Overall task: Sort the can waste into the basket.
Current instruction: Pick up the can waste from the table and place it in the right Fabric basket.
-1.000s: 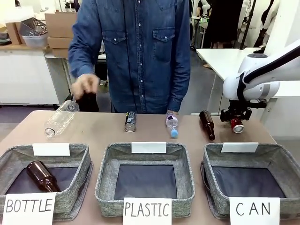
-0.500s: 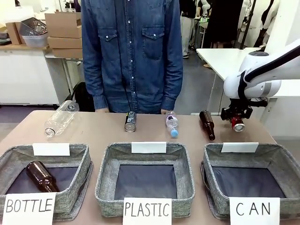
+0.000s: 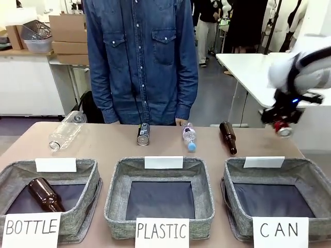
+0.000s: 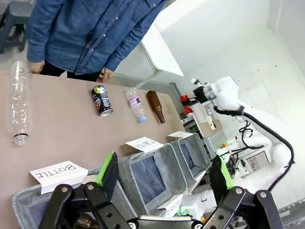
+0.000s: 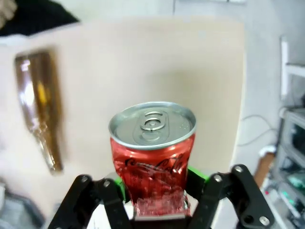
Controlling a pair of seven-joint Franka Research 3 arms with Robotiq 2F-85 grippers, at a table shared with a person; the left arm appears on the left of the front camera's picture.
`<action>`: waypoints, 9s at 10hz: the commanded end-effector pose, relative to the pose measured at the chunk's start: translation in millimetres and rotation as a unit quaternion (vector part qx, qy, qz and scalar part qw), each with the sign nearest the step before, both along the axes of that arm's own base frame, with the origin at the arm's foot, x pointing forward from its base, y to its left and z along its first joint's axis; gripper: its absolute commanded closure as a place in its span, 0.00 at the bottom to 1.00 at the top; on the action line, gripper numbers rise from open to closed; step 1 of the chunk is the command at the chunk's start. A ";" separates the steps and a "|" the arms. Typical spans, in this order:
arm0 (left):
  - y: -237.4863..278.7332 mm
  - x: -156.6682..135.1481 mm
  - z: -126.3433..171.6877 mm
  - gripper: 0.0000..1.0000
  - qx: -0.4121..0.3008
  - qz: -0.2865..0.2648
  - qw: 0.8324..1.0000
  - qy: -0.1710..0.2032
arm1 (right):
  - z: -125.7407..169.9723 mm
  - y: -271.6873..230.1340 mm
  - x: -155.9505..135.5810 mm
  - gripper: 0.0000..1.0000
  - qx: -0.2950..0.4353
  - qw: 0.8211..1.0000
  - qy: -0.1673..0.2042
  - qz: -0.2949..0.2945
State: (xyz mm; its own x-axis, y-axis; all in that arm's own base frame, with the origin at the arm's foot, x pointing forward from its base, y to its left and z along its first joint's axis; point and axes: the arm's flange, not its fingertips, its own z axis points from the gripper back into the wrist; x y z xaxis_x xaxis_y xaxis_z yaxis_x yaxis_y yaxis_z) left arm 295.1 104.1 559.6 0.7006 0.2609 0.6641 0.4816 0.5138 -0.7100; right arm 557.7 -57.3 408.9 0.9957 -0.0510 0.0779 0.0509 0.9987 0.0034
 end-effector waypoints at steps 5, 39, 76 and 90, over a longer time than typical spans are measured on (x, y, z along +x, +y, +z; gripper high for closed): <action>-1.4 2.2 0.7 0.00 -0.003 -0.003 1.000 -0.014 | 43.2 -0.6 -177.1 0.76 0.146 0.900 -0.009 0.411; -1.4 2.2 0.7 0.00 -0.003 -0.003 1.000 -0.014 | 105.6 -3.3 -137.8 0.00 0.636 0.758 0.051 0.131; -55.8 57.4 22.3 0.00 0.038 -0.107 0.993 0.015 | 105.6 -3.3 -137.8 0.00 0.636 0.758 0.051 0.131; 129.7 -5.8 73.4 0.00 -0.048 -0.062 0.996 0.028 | 105.6 -3.3 -137.8 0.00 0.636 0.758 0.051 0.131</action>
